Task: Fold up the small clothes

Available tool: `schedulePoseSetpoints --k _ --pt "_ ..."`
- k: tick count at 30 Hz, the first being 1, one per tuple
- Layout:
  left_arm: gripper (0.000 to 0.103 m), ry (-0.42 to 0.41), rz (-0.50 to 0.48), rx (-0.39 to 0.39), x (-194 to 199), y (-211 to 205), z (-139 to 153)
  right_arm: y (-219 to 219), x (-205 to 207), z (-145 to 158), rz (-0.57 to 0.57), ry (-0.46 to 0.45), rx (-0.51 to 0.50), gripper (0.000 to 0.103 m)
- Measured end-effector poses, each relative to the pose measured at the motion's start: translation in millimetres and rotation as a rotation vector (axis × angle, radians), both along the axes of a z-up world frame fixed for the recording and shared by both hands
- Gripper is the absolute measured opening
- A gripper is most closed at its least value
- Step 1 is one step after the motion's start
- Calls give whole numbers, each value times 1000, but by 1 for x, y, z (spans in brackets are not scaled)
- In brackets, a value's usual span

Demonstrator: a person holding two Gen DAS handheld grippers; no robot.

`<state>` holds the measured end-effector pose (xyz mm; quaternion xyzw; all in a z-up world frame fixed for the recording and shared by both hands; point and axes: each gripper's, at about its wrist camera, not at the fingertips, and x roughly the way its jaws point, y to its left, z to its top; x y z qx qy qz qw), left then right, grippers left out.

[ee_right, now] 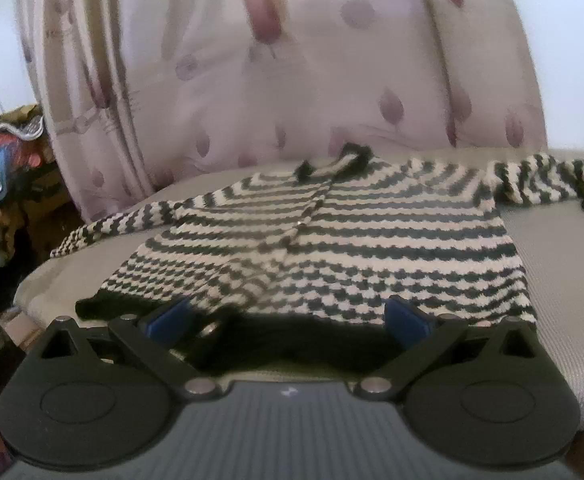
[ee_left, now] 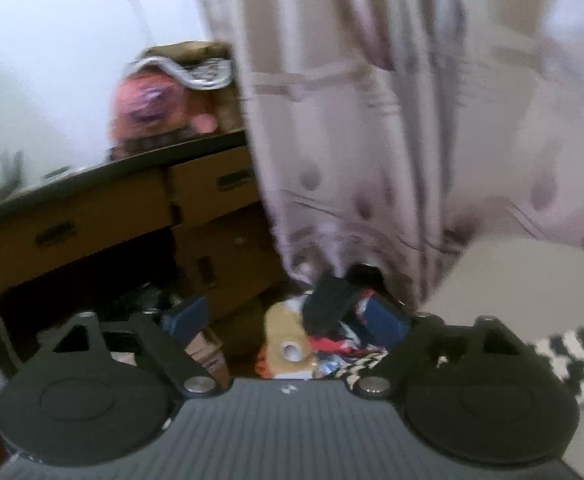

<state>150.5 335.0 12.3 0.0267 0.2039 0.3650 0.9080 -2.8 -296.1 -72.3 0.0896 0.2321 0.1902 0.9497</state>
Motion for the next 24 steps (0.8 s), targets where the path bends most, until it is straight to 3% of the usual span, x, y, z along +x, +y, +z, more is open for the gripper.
schedulePoseSetpoints --k 2,5,7,9,12,17,20,21,24 --pt "90 34 -67 -41 14 10 -1 -1 0 -1 -6 8 5 103" --pt "87 104 -214 -232 42 35 -3 2 0 -1 -3 11 -14 103" --pt "82 156 -301 -313 61 37 -3 5 0 -1 3 12 -30 103" --pt "82 183 -382 -339 82 31 -5 9 1 -2 9 18 -43 103" --pt "84 242 -480 -319 113 18 -15 16 5 -4 16 32 -58 103" --pt "80 361 -572 -313 151 -2 -43 23 8 -6 23 49 -93 103" --pt "77 431 -602 -384 152 1 -56 24 11 -6 21 58 -98 103" --pt "71 448 -606 -412 151 6 -57 23 11 -6 20 58 -98 103" --pt "67 441 -632 -547 124 20 -49 20 13 -5 19 48 -86 103"
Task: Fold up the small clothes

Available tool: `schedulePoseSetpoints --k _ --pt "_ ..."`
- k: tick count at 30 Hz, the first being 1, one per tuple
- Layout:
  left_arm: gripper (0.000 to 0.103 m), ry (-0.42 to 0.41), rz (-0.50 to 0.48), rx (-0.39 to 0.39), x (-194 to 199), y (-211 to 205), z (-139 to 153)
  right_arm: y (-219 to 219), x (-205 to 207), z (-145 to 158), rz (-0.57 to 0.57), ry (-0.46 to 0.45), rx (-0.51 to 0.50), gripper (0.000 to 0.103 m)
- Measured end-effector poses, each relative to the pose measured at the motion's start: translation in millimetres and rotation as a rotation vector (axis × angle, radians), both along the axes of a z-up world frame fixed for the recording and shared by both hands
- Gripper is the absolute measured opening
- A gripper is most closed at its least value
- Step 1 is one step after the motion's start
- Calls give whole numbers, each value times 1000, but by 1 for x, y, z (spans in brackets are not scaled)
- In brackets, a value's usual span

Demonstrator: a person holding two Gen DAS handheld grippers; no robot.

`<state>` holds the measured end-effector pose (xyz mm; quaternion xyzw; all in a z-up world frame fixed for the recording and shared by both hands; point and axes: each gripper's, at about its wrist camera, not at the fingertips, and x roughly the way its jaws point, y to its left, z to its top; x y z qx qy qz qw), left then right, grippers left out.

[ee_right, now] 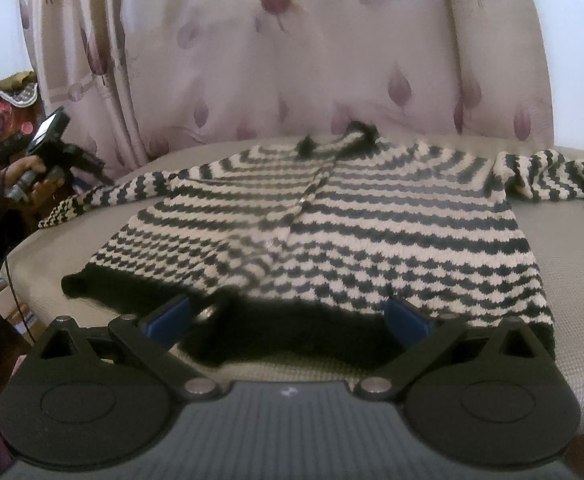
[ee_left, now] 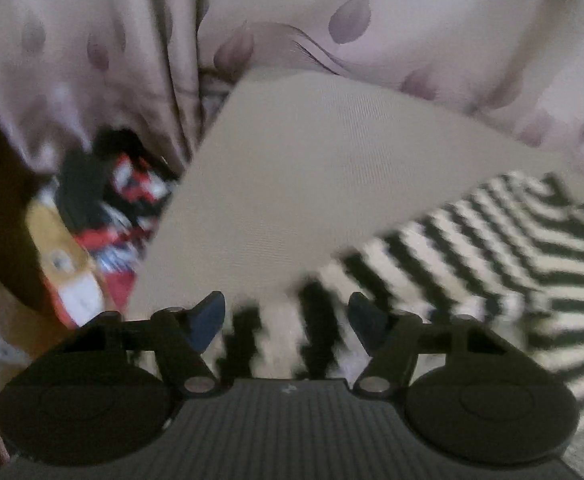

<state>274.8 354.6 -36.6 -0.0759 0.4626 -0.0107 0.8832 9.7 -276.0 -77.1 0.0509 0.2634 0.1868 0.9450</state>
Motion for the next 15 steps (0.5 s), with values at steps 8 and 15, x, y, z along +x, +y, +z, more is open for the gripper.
schedulePoseSetpoints --k 8,15 --pt "70 -115 -56 -208 -164 -39 10 -7 6 -7 10 14 58 103" --pt "93 -257 79 8 -129 -20 47 -1 4 -5 52 7 42 103"
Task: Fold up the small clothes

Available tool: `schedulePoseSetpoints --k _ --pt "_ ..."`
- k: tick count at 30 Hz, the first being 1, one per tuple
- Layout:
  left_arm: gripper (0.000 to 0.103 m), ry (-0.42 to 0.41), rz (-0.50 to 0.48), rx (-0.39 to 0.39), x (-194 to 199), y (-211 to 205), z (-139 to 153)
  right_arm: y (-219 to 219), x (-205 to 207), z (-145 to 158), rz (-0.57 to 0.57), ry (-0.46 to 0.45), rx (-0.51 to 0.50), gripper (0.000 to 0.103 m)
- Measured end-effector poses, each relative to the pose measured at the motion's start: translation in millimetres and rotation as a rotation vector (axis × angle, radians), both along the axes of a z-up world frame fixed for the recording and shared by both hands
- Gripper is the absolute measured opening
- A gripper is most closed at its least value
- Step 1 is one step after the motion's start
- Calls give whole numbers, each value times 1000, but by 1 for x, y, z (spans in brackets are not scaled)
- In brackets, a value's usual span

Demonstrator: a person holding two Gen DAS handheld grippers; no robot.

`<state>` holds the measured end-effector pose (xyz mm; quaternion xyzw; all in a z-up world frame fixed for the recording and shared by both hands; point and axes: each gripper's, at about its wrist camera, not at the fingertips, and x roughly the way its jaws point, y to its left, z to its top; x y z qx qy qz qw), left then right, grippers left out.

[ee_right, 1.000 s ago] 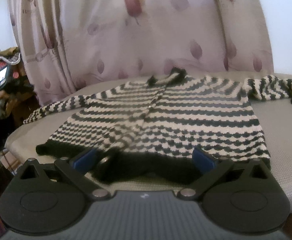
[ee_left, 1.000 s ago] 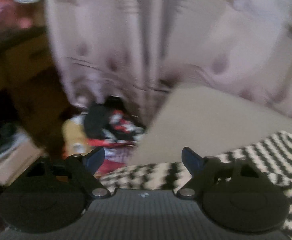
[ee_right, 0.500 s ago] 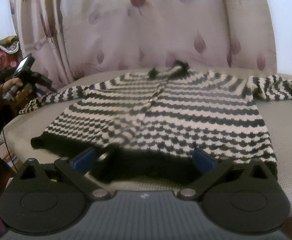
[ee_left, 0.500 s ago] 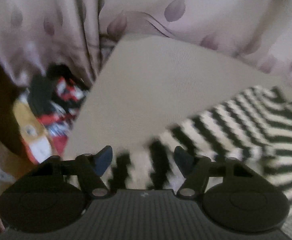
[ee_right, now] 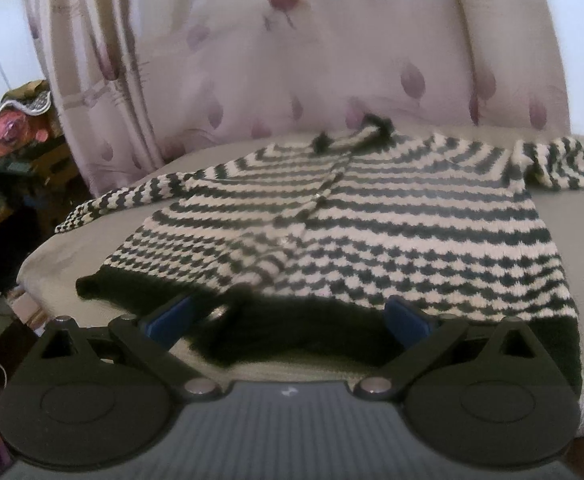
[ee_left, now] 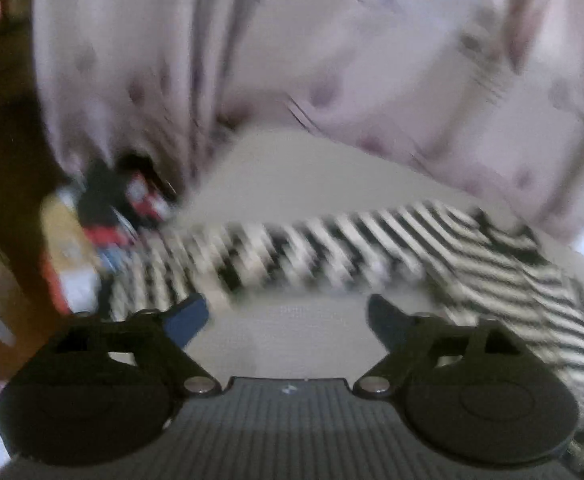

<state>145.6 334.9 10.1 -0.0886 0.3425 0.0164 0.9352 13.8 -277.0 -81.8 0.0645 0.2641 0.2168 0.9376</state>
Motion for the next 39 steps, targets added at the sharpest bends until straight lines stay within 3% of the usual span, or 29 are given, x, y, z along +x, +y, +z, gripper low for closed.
schedulePoseSetpoints --k 3,5,7,9,11,16,18,21,24,27,29,30,32,34,35,36,37,39 --pt "96 -16 -70 126 53 1 6 2 -3 2 -6 -17 -6 103" --pt "92 72 -125 63 96 11 -2 3 -4 1 -16 -8 -13 103" --pt "74 114 -135 7 124 18 -13 3 -2 -1 -24 8 -27 103" --pt "74 151 -164 65 145 15 -28 2 1 -2 -39 21 -41 103" --pt "66 198 -198 119 157 12 -42 0 4 -4 -51 34 -41 103" --pt "59 325 -221 123 167 26 -61 -1 12 -7 -65 53 -43 103" --pt "54 360 -231 84 157 28 -64 2 14 -9 -61 57 -43 103" --pt "42 375 -217 -35 131 38 -54 6 16 -10 -47 55 -50 103" --pt "41 334 -287 -128 77 32 -43 5 14 -8 -33 40 -39 103" --pt "41 282 -329 -114 4 9 -37 1 12 -9 -38 35 -16 103" --pt "46 289 -381 -239 -46 -4 -49 -2 12 -11 -43 40 6 103" --pt "47 311 -385 -260 -63 -12 -58 -4 12 -12 -45 42 17 103" --pt "45 304 -368 -226 -95 -27 -72 -5 12 -13 -45 40 30 103" --pt "45 247 -340 -246 -117 -28 -72 -4 11 -12 -34 36 34 103" --pt "47 220 -307 -267 -122 -25 -68 -4 10 -10 -25 33 36 103" --pt "56 178 -272 -257 -125 -23 -61 -3 9 -8 -16 26 36 103" --pt "72 135 -233 -215 -123 -23 -51 -3 6 -6 -9 15 34 103" --pt "86 60 -119 -108 -107 -20 -28 -2 2 -3 -6 -8 28 103"
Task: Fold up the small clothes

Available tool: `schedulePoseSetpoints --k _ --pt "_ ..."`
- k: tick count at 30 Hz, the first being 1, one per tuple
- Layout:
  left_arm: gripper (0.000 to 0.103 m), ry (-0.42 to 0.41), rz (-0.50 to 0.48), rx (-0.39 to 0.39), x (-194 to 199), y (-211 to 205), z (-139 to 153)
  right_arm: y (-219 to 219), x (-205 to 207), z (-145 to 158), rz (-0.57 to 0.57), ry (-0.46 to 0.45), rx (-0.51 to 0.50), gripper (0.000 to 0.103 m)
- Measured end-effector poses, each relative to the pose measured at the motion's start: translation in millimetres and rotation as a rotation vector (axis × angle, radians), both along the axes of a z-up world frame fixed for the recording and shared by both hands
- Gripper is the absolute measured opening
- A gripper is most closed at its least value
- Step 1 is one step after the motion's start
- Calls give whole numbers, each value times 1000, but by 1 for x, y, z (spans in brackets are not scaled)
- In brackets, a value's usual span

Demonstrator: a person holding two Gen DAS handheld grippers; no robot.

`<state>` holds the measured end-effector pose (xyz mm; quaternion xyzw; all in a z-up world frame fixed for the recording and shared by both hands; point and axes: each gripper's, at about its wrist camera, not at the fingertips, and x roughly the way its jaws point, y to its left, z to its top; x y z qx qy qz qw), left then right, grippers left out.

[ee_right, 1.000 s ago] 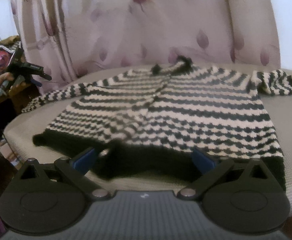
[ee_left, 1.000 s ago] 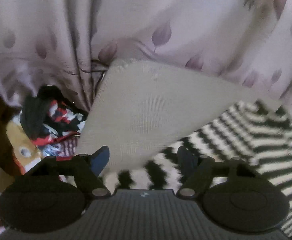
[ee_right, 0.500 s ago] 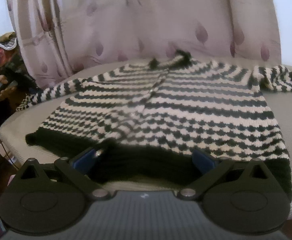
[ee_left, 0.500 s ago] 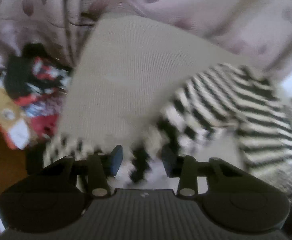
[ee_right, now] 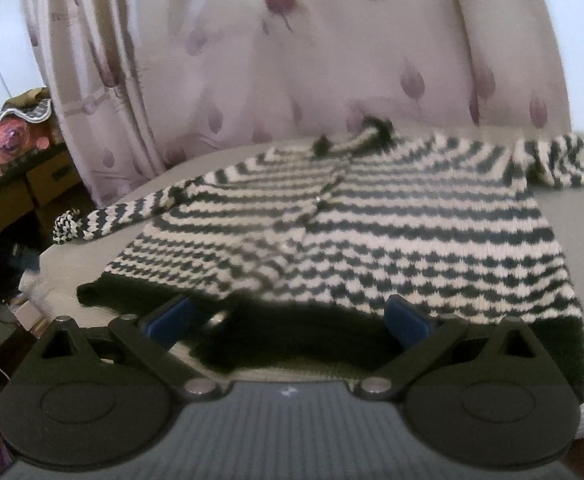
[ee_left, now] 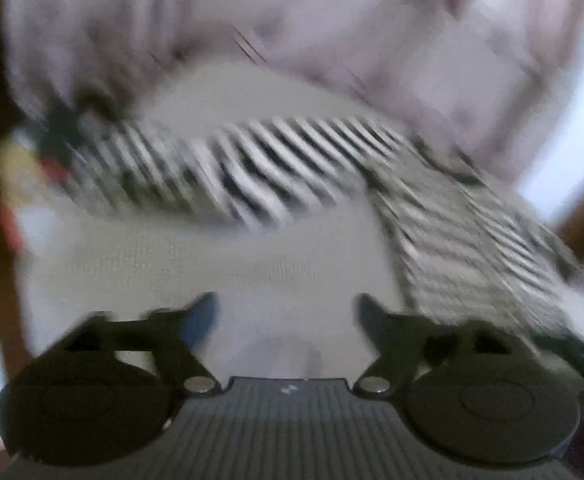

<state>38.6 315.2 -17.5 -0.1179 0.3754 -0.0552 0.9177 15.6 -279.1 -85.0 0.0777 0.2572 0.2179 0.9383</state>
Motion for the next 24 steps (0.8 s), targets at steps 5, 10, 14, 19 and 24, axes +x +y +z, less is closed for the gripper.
schedulePoseSetpoints --k 5,10,14,19,24 --pt "92 -88 -21 99 78 -1 36 -1 -6 3 -12 -3 4 103" --pt "41 188 41 113 123 20 -6 -7 -10 9 -34 -26 2 103" --pt "42 142 273 35 42 39 -15 -20 -12 11 -48 -47 10 103" --pt "59 119 444 54 -49 15 -24 -43 -3 6 -91 -36 51 103" --pt "90 -44 512 -98 -53 -16 1 -89 9 20 -216 -87 145 103"
